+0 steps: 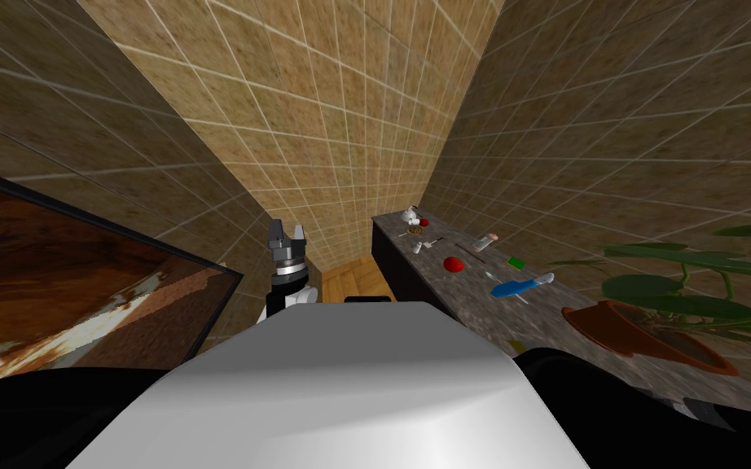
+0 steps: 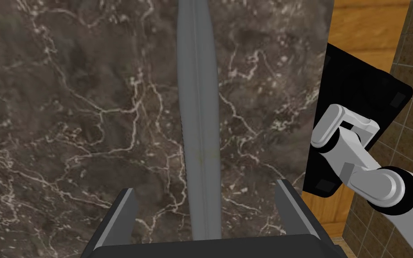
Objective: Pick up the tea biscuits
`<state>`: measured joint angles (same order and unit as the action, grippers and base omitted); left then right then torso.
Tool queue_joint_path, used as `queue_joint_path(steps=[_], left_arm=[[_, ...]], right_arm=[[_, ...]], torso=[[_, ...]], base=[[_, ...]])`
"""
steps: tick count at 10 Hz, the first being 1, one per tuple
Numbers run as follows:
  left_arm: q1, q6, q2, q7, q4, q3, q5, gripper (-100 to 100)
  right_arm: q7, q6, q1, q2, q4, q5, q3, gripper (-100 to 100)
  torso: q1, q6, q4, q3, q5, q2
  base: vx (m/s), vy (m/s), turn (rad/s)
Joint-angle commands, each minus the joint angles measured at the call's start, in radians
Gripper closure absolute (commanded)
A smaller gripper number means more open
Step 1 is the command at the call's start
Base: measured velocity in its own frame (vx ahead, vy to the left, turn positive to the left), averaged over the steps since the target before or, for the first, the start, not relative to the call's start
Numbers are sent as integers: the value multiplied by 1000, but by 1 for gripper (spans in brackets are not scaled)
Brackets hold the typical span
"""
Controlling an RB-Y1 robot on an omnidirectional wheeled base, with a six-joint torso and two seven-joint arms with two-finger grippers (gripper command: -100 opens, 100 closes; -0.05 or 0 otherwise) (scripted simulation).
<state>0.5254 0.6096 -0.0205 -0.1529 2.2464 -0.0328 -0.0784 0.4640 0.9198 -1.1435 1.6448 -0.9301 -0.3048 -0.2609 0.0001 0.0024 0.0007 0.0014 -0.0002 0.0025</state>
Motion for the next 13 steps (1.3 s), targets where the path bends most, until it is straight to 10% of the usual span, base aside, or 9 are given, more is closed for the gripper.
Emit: queue_joint_path(steps=[1, 2, 6, 7, 8, 13], left_arm=[[0, 0, 0, 0, 0, 0, 0, 0], [0, 0, 0, 0, 0, 0, 0, 0], [0, 0, 0, 0, 0, 0, 0, 0], [0, 0, 0, 0, 0, 0, 0, 0], [0, 0, 0, 0, 0, 0, 0, 0], [0, 0, 0, 0, 0, 0, 0, 0]], right_arm=[[0, 0, 0, 0, 0, 0, 0, -100], [0, 0, -1, 0, 1, 0, 2, 100], [0, 0, 0, 0, 1, 0, 2, 100], [0, 0, 0, 0, 1, 0, 2, 0], [-17, -29, 50, 43, -49, -2, -48, 100], [-31, -56, 170, 86, -111, -2, -176, 100]], torso=[[0, 0, 0, 0, 0, 0], [0, 0, 0, 0, 0, 0], [0, 0, 0, 0, 0, 0], [0, 0, 0, 0, 0, 0], [0, 0, 0, 0, 0, 0], [-4, -3, 0, -1, -13, -3]], base=[[0, 0, 0], [0, 0, 0], [0, 0, 0], [0, 0, 0], [-4, -35, -138], [-1, -19, -55]])
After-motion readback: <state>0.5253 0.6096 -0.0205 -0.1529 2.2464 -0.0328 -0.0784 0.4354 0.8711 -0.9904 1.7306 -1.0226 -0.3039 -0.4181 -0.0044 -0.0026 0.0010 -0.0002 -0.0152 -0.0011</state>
